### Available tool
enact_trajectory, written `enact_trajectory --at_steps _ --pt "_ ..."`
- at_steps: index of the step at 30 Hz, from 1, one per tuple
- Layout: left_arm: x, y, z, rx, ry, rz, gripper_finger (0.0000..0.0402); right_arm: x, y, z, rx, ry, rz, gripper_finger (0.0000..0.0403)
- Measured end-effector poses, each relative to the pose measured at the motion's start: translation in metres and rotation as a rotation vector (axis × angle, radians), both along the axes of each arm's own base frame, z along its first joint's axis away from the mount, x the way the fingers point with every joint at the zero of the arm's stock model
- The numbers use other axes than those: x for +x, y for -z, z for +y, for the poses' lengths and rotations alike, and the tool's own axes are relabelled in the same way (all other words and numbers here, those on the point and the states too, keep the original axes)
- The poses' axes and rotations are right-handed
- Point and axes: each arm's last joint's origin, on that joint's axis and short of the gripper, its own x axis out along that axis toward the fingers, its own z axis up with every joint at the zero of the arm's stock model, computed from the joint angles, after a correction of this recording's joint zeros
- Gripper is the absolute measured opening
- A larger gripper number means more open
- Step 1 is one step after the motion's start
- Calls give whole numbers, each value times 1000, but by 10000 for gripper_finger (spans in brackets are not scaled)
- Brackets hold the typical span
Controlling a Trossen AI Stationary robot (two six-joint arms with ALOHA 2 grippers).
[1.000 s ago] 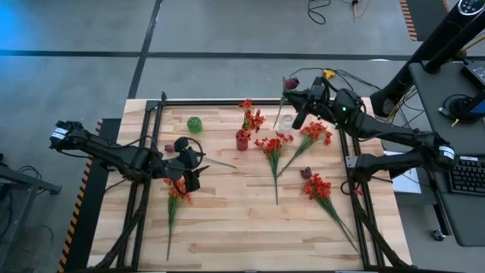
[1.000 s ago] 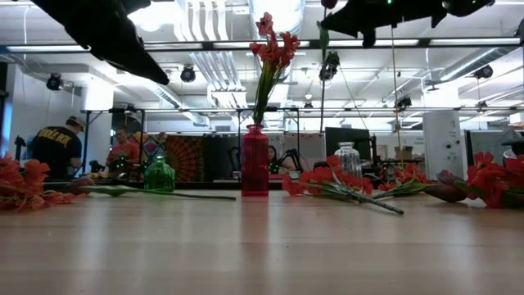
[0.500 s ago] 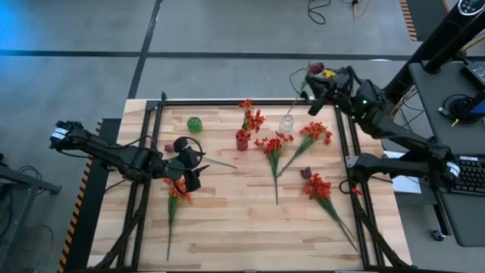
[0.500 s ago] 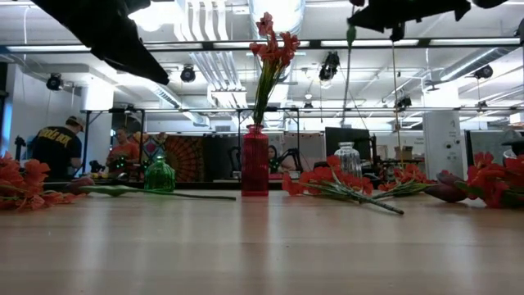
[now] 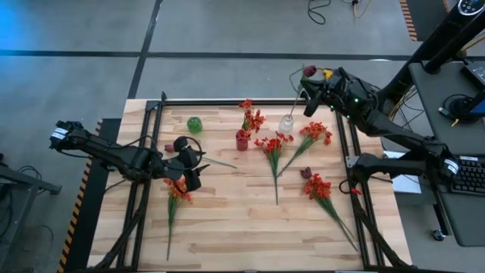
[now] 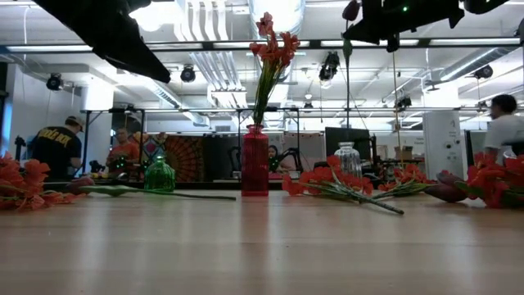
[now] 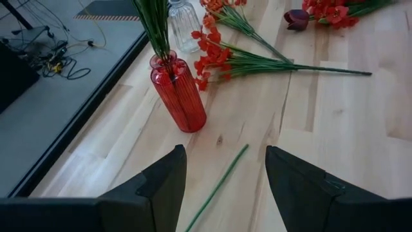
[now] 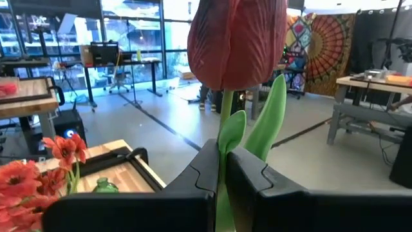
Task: Sort flowers into vase by color
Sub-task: Put the bottom left red flower into the transparent vase
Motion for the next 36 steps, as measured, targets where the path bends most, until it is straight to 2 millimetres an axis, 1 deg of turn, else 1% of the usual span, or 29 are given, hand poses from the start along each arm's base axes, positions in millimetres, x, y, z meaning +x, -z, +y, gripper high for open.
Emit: enact_trajectory --at_steps 11,36 --pt "0 0 0 0 0 -1 194 8 8 -6 11 1 36 12" --pt "0 0 0 -5 -4 -3 194 12 15 -10 56 1 60 13"
